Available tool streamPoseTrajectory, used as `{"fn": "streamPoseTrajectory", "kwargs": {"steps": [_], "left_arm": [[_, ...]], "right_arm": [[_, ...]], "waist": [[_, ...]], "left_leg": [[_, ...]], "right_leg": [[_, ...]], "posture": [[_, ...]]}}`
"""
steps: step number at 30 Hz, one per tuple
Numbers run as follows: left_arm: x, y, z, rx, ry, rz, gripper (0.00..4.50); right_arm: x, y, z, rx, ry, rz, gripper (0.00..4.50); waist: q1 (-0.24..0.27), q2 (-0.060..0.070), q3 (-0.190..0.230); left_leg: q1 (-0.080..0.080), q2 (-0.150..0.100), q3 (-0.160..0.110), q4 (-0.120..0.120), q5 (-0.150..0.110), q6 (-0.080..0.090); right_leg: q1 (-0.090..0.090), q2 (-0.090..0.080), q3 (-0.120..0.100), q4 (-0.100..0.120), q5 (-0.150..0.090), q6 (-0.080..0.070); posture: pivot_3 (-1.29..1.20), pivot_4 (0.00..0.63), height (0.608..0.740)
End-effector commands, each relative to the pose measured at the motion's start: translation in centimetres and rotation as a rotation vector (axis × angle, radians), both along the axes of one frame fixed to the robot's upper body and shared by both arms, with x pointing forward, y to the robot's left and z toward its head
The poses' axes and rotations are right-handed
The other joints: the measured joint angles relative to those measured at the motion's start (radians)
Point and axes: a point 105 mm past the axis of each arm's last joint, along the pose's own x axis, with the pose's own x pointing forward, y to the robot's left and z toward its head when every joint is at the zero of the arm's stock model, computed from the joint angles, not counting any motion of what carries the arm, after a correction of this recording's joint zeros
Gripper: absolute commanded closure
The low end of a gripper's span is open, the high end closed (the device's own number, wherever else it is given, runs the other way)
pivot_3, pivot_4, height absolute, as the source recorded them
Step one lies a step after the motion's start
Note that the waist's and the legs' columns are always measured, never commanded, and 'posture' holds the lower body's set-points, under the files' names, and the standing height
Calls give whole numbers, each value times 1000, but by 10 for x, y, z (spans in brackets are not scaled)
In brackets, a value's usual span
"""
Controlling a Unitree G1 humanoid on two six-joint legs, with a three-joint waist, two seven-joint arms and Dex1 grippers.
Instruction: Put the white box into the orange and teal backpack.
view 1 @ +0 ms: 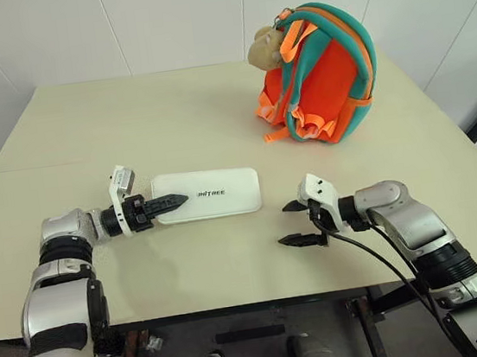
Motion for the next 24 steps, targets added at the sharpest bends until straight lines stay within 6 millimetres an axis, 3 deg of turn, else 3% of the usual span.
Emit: {"fn": "streamPoseTrajectory", "kwargs": {"steps": [1,6,11,17,24], "left_arm": [[-3,9,32,2,-217,57,3147],[-29,15,30,31,-260,103,3147],[-40,15,24,50,-258,145,3147],[-48,9,25,43,-275,153,3147],[-54,9,27,35,-290,173,3147]], "right_arm": [[24,-13,46,93,-181,-132,0],[72,-31,116,275,-433,-415,0],[108,-33,151,367,-522,-606,0],[135,-17,160,361,-530,-721,0],[143,-5,160,339,-511,-772,0]], "waist": [[-1,0,0],[-5,0,0],[0,0,0],[-2,0,0],[-9,0,0]], "left_leg": [[0,0,0,0,0,0],[1,0,0,-1,0,-1],[2,1,1,-2,1,-1],[1,0,1,-4,1,-1],[1,1,2,-9,1,-1]], "right_leg": [[0,0,0,0,0,0],[-1,0,1,1,0,-1],[0,0,1,1,0,-2],[-1,-1,1,-3,1,-3],[-2,0,1,-7,0,-3]], "posture": [[0,150,740],[0,150,740],[0,150,740],[0,150,740],[0,150,740]]}}
